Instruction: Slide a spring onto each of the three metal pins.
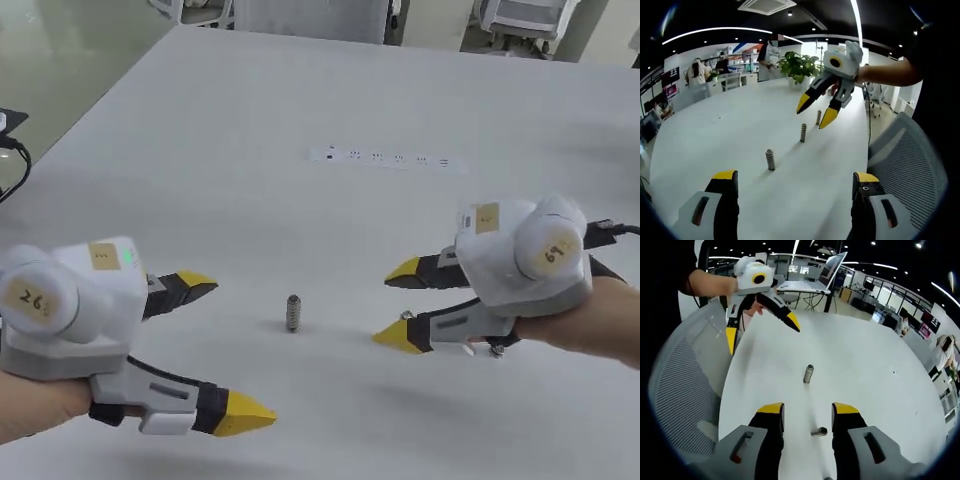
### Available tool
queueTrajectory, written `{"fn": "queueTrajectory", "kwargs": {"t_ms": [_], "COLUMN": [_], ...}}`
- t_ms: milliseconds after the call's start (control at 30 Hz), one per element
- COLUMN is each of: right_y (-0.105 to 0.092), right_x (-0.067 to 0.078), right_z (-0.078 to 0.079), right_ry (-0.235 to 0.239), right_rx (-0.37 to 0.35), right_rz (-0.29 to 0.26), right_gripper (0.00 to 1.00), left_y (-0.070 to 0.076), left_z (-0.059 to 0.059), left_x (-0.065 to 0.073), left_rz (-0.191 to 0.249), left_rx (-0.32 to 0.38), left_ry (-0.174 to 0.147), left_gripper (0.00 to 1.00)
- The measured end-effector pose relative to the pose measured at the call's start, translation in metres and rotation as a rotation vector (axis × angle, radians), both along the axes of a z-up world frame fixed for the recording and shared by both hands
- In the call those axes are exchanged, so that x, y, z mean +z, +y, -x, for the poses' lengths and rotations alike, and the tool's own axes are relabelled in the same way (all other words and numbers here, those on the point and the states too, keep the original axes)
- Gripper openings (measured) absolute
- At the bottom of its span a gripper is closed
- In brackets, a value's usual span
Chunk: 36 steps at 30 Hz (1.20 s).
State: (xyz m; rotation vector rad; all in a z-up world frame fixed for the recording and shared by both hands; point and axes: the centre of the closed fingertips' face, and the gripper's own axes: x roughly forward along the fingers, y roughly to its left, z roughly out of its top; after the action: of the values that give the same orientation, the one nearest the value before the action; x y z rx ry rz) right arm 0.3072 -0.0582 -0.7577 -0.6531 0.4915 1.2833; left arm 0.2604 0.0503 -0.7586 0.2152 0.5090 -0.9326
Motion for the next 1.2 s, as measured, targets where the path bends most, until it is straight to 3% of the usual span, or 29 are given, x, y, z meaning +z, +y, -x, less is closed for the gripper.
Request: {"fn": "queueTrajectory", "kwargs": {"t_ms": [167, 433, 667, 767, 933, 1200], "right_y": [-0.013, -0.049, -0.094, -0.110, -0.128, -0.141], "right_x": [0.005, 0.004, 0.006, 0.011, 0.010, 0.008], "right_z": [0.001, 0.005, 0.006, 0.007, 0.015, 0.025], "right_ry": [0.015, 0.002, -0.002, 0.015, 0.025, 0.045], "right_rx": [-0.068, -0.145, -0.305, -0.382, -0.436, -0.468], "right_rz": [-0.066, -0.096, -0.165, -0.236, -0.245, -0.247], "right_gripper": [0.39, 0.46, 0.50, 0.53, 0.55, 0.58], "left_y": [-0.001, -0.004, -0.004, -0.004, -0.004, -0.004], "left_z": [-0.002, -0.002, -0.003, -0.004, -0.003, 0.004], "left_x": [0.000, -0.002, -0.001, 0.001, 0.005, 0.005], "left_rz": [-0.007, -0.012, -0.012, -0.005, 0.005, 0.012], "left_rx": [-0.005, -0.011, 0.000, 0.008, 0.020, 0.032], "left_ry": [-0.002, 0.000, -0.008, -0.016, -0.022, -0.025], "left_gripper": [0.91, 0.91, 0.91, 0.91, 0.91, 0.91]}}
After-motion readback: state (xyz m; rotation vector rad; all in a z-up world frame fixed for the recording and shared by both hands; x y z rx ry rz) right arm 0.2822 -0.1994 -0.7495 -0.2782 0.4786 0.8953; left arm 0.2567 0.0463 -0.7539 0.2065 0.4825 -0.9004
